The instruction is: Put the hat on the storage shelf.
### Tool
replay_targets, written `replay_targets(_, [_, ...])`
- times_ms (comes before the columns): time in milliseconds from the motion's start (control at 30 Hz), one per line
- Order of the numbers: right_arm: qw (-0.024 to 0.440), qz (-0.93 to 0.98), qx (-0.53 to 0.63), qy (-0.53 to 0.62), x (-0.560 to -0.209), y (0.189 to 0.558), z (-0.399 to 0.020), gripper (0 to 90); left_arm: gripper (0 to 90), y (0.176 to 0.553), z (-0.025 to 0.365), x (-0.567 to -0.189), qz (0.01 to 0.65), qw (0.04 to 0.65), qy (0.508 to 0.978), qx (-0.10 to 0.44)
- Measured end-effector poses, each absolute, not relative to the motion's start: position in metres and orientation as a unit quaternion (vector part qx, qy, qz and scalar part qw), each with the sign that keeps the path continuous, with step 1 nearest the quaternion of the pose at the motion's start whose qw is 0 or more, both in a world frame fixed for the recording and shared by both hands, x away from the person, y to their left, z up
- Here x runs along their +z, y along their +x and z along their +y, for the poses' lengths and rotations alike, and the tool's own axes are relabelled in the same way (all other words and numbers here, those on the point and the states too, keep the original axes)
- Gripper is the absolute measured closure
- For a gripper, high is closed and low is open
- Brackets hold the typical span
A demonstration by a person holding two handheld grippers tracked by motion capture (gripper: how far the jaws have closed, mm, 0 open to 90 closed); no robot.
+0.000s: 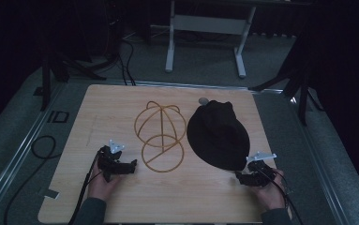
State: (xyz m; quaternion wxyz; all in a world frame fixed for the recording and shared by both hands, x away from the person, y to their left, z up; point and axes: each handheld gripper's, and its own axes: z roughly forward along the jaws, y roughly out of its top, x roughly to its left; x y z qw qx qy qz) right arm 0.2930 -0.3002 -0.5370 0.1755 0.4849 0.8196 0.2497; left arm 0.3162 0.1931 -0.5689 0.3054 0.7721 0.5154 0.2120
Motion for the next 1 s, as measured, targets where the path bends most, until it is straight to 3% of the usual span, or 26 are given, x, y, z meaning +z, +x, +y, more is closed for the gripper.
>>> replay_targets(567, [0.145,0.841,0.243,0.462,-0.518,0.305,-0.298,30.0,1.3,0.316,0.193,-0.569,0.516,0.305,0.772,0.212])
replay_targets(1000, [0.133,0.858,0.212,0.449,-0.505,0.319,-0.294,40.7,1.3,0.316,0.193,-0.569,0.516,0.306,0.771,0.212])
